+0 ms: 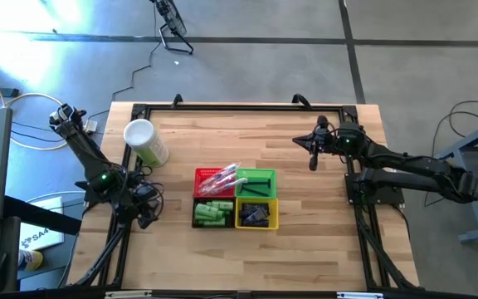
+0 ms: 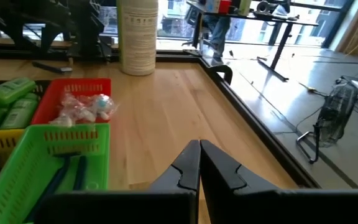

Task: Pick & Place Travel size toiletries
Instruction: Put the blue razor into the green bin

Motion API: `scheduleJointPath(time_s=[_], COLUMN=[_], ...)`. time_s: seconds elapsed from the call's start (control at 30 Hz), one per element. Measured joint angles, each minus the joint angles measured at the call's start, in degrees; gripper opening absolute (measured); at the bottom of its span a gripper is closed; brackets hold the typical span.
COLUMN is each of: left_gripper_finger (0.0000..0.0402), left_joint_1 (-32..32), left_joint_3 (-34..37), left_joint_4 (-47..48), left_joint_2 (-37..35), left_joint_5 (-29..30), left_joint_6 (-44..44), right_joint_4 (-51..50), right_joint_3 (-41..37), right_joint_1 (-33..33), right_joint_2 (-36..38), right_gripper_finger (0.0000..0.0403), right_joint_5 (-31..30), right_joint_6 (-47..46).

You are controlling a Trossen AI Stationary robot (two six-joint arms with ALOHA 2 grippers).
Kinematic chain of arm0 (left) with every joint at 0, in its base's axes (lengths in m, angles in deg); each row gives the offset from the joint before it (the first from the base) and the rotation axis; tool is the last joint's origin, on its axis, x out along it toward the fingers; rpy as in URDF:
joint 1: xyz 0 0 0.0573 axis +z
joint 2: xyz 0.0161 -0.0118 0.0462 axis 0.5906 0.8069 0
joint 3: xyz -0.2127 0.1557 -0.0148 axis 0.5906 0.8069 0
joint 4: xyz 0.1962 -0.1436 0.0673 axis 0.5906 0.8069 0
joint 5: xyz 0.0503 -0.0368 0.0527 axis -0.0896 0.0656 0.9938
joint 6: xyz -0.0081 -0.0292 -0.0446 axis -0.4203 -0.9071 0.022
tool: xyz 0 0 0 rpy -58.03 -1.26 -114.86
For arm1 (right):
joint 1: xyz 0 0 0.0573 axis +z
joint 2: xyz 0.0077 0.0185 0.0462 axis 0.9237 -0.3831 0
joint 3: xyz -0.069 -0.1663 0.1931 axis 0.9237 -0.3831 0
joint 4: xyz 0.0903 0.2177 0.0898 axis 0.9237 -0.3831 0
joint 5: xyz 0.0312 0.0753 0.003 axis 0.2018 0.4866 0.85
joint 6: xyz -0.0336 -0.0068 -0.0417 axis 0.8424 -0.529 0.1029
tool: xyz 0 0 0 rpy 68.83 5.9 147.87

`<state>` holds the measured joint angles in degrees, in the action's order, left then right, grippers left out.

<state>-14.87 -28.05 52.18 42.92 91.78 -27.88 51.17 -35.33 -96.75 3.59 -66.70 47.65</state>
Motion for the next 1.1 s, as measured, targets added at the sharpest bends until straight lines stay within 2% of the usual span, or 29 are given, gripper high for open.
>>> scheduleJointPath(time_s=[0.17, 0.43, 1.1], left_gripper_finger=[0.0244, 0.0244, 0.0244], left_joint_1=[0.0, 0.0, 0.0], left_joint_3=[0.0, 0.0, 0.0], left_joint_4=[2.6, 2.0, 0.1], left_joint_2=[0.3, 0.3, 0.3], left_joint_5=[-2.9, -5.5, -3.2], left_joint_6=[-2.2, -0.6, -1.1], right_joint_4=[0.0, 0.0, 0.0], right_joint_3=[0.0, 0.0, 0.0], right_joint_1=[0.0, 0.0, 0.0], right_joint_2=[0.0, 0.0, 0.0], right_gripper_finger=[0.0003, 0.0003, 0.0003], right_joint_5=[-0.1, 0.0, 0.1], right_joint_6=[-0.6, -2.5, -2.6])
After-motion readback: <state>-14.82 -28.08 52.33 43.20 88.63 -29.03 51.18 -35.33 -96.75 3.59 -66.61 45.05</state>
